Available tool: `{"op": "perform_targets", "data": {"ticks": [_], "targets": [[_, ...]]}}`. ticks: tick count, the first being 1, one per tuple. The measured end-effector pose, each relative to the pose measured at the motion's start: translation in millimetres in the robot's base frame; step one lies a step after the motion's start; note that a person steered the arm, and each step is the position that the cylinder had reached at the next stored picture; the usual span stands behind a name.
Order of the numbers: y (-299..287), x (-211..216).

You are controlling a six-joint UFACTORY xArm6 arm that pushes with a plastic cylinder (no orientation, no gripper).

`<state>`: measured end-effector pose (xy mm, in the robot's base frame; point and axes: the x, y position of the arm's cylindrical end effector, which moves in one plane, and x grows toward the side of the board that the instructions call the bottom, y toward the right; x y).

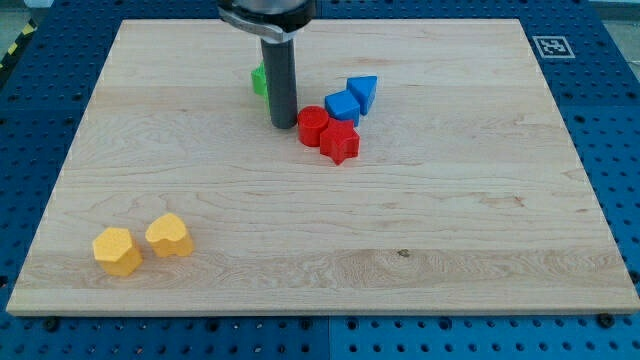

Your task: Push the green circle along with green star towards top center

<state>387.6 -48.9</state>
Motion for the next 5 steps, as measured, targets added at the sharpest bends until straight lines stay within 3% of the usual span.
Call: {"op": "perform_targets", "data": {"ticks": [2, 4, 5], "targets": [[-0.6, -43.3], [-8.5, -54.4], [-56.9, -56.2]]}}
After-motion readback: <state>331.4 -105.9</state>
